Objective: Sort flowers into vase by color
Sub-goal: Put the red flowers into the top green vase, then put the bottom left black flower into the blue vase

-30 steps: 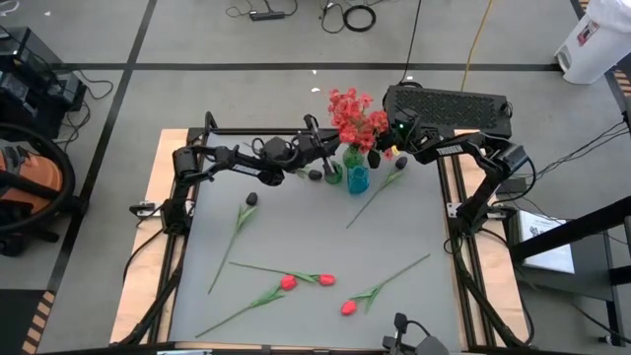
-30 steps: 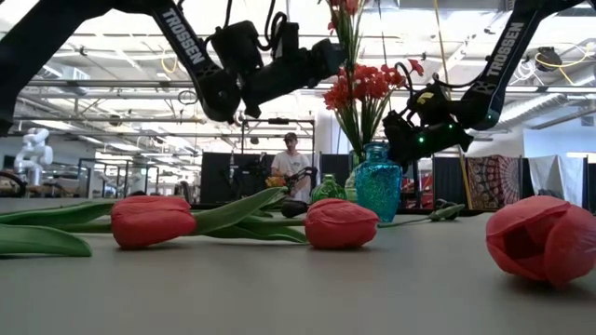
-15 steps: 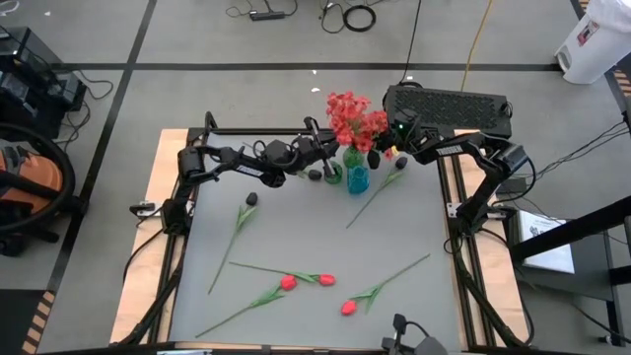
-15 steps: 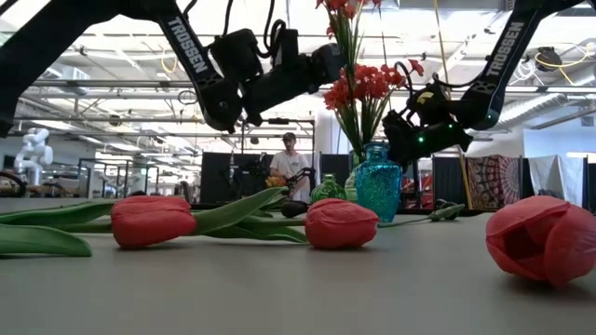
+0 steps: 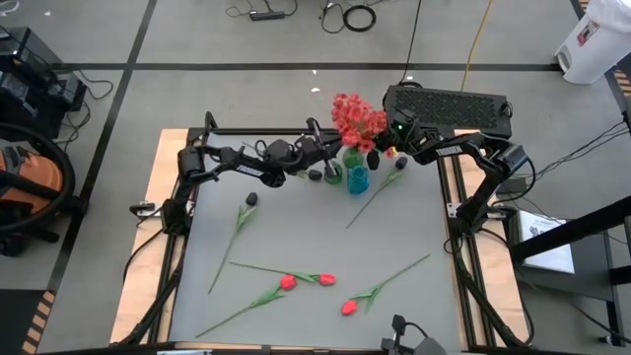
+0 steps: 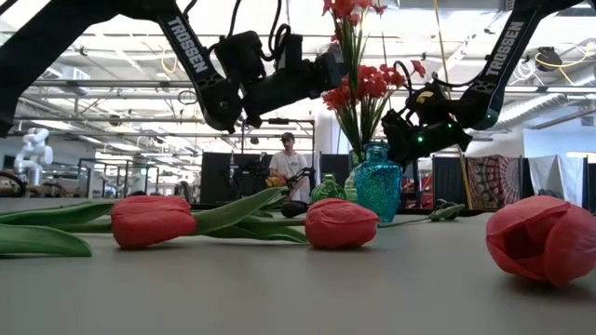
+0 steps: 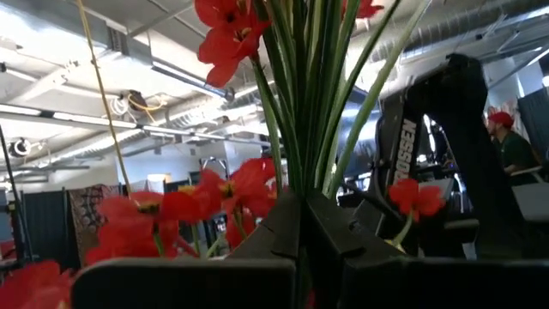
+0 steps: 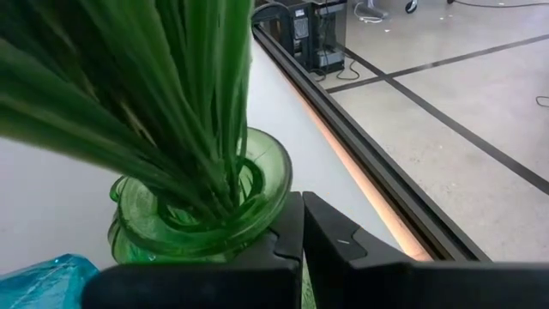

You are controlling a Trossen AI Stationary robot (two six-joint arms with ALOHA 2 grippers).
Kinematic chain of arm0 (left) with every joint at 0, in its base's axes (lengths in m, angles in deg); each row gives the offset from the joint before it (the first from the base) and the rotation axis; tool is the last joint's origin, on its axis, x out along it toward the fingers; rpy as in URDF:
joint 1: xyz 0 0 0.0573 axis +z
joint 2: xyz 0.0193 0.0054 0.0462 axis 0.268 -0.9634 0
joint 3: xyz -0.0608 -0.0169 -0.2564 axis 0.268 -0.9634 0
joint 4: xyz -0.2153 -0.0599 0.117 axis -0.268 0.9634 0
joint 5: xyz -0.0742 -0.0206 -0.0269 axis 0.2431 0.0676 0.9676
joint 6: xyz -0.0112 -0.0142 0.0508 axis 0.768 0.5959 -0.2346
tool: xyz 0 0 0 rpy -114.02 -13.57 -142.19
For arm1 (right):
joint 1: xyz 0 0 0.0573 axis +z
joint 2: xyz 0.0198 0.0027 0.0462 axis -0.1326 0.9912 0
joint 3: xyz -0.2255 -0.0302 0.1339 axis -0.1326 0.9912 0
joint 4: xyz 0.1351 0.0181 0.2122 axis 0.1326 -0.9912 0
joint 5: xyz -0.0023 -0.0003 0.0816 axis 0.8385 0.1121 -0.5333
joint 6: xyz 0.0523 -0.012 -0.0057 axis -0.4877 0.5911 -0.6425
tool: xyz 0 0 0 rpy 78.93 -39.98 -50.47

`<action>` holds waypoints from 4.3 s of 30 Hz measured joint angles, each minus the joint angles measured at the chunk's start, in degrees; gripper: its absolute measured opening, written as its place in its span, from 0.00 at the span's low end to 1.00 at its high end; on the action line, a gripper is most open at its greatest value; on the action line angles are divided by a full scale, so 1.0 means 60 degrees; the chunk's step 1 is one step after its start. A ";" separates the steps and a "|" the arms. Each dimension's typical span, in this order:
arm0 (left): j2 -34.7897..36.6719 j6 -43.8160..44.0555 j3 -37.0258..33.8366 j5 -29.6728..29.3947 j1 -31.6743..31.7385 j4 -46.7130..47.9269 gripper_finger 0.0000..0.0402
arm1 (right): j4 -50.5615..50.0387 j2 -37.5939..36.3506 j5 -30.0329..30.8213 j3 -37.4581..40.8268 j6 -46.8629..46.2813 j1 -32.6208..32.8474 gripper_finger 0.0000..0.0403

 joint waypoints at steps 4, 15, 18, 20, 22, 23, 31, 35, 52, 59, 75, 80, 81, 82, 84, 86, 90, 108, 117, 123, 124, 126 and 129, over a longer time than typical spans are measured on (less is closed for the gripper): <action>0.0000 0.0002 0.0000 -0.0033 0.0000 0.0404 0.02 | 0.0001 0.0000 0.0000 0.0000 0.0017 0.0000 0.00; 0.0000 0.0027 0.0000 -0.0331 0.0007 0.1254 0.02 | -0.0006 0.0000 0.0000 0.0000 0.0032 0.0000 0.00; 0.0002 0.0027 0.0000 -0.0331 0.0007 0.1538 0.02 | -0.0006 0.0000 0.0000 0.0000 0.0062 0.0000 0.00; 0.0004 0.0027 0.0000 -0.0333 0.0007 0.1679 0.02 | -0.0006 0.0000 0.0000 0.0000 0.0065 0.0000 0.00; 0.0003 0.0031 0.0000 -0.0334 0.0007 0.1703 0.02 | -0.0009 0.0000 0.0000 0.0000 0.0066 0.0000 0.00; 0.0004 0.0031 0.0000 -0.0335 0.0007 0.1700 0.02 | -0.0009 0.0000 0.0000 0.0000 0.0062 0.0000 0.00; 0.0004 0.0024 0.0000 -0.0406 0.0017 0.1635 0.04 | -0.0058 0.0000 0.0000 0.0000 0.0064 0.0000 0.00; 0.0004 0.0025 0.0004 -0.0408 0.0050 0.1686 0.04 | -0.0086 0.0000 0.0000 0.0000 0.0062 0.0000 0.00; 0.0007 0.0020 0.0007 -0.0408 0.0069 0.1974 0.05 | -0.0082 0.0000 0.0000 0.0000 0.0095 0.0000 0.00; 0.0007 0.0020 0.0007 -0.0408 0.0069 0.1974 0.11 | -0.0082 0.0000 0.0000 0.0000 0.0095 0.0000 0.00; 0.0007 0.0020 0.0007 -0.0542 0.0066 0.1963 0.26 | -0.0103 0.0000 0.0011 0.0001 0.0095 -0.0004 0.00; 0.0007 0.0016 0.0007 -0.0543 0.0066 0.1959 0.26 | -0.0141 -0.0004 0.0011 0.0002 0.0091 -0.0004 0.00; 0.0007 0.0016 0.0007 -0.0543 0.0066 0.1959 0.26 | -0.0141 -0.0004 0.0011 0.0000 0.0087 -0.0004 0.00; 0.0007 0.0013 0.0007 -0.0543 0.0062 0.1959 0.26 | -0.0144 -0.0004 0.0014 0.0000 0.0087 -0.0004 0.00; 0.0007 -0.0015 0.0007 -0.0543 0.0062 0.1949 0.26 | -0.0176 -0.0004 0.0159 0.0002 0.0085 0.0000 0.00; 0.0011 -0.0057 0.0007 -0.0546 0.0066 0.1925 0.26 | -0.0210 -0.0004 0.0248 0.0004 0.0084 0.0000 0.00; 0.0058 -0.0054 0.0007 -0.0550 0.0063 0.1927 0.26 | -0.0255 -0.0004 0.0395 0.0004 0.0064 0.0000 0.00; 0.2117 -0.0723 0.0007 -0.0586 -0.0019 0.6317 0.26 | -0.0502 -0.0004 0.1228 0.0004 0.0240 -0.0354 0.00; 0.3493 -0.1309 -0.0257 -0.0876 -0.0387 0.8536 0.26 | -0.1425 -0.0697 0.1224 0.0007 0.0525 -0.0623 0.00; 0.4491 -0.1321 -0.0273 -0.1176 -0.0515 1.0401 0.26 | -0.2921 -0.2042 0.1228 0.0007 0.0914 -0.0652 0.00; 0.4670 -0.1314 -0.0273 -0.1236 -0.0527 1.0840 0.26 | -0.3257 -0.2287 0.1235 0.0007 0.0982 -0.0649 0.00; 0.4989 -0.1313 -0.0291 -0.1407 -0.0544 1.1668 0.26 | -0.3858 -0.2784 0.1239 0.0007 0.1088 -0.0648 0.00; 0.5508 -0.1308 -0.0288 -0.2049 -0.0594 1.3158 0.26 | -0.4818 -0.3529 0.1242 0.0007 0.1166 -0.0648 0.00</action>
